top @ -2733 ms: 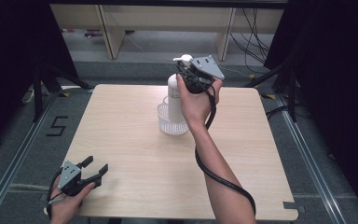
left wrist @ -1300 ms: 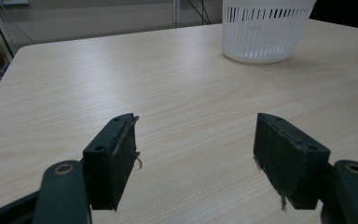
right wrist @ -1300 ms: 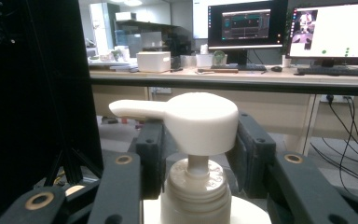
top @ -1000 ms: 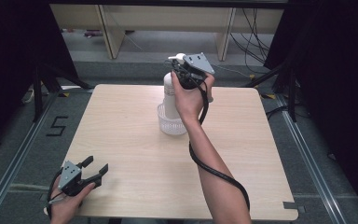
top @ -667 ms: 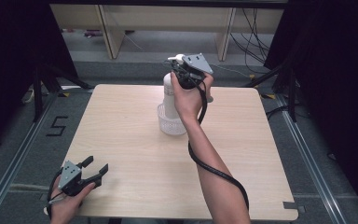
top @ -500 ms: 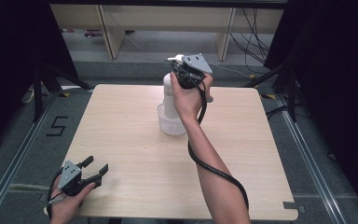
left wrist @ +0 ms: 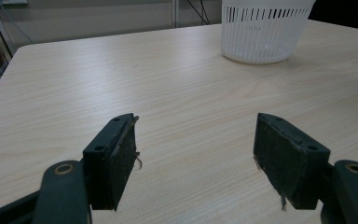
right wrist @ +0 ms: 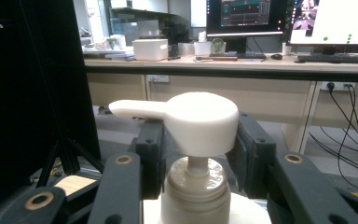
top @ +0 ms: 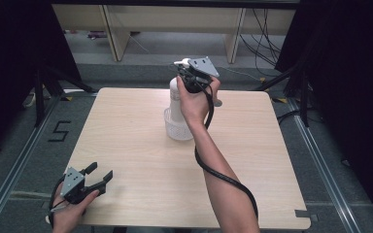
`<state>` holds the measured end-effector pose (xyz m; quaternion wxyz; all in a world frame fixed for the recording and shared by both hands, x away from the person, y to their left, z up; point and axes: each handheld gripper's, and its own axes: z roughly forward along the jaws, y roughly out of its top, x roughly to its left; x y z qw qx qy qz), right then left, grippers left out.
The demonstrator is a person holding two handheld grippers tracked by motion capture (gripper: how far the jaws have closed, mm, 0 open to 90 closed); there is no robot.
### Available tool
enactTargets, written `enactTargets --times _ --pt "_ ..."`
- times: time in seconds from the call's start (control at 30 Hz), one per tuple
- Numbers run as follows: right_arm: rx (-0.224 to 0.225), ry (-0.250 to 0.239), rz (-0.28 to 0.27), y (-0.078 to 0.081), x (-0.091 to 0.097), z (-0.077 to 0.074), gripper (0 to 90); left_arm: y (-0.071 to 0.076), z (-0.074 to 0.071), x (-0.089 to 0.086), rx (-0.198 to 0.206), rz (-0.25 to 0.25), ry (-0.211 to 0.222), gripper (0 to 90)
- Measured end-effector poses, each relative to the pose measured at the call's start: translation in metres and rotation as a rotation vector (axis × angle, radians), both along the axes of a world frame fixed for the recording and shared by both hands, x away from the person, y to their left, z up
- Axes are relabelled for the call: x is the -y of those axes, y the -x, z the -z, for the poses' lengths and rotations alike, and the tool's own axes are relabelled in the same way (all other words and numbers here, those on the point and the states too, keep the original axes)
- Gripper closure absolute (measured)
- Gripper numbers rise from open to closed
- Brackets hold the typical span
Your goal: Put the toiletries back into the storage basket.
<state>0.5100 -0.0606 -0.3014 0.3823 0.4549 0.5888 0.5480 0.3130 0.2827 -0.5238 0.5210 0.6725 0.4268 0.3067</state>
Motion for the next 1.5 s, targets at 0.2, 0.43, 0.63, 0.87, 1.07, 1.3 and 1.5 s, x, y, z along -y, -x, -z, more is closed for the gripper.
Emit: enactTargets --times 0.2,0.43,0.63,0.87,1.07,1.3,1.5 --pt "-0.005 0.005 0.000 -0.002 -0.001 0.003 60.1 0.000 0.000 0.000 0.000 0.000 0.002 29.6" --pt "-0.012 0.006 0.004 -0.002 -0.002 0.007 60.1 0.000 0.000 0.000 0.000 0.001 0.000 29.6" --pt "-0.021 -0.001 0.006 -0.002 -0.003 0.010 60.1 0.000 0.000 0.000 0.001 0.003 0.000 29.6" --pt "-0.023 0.016 0.008 -0.003 -0.002 0.012 60.1 -0.001 0.001 0.001 0.010 0.006 0.008 29.6" --pt "-0.032 0.013 0.008 -0.003 -0.003 0.015 60.1 -0.001 0.001 0.001 0.010 0.006 0.008 29.6" --pt "-0.051 0.005 0.008 -0.003 -0.003 0.021 60.1 0.000 0.000 0.000 0.005 0.004 0.002 29.6" --pt "-0.053 0.016 0.010 -0.003 -0.002 0.024 60.1 -0.001 0.001 0.001 0.009 0.008 0.002 29.6"
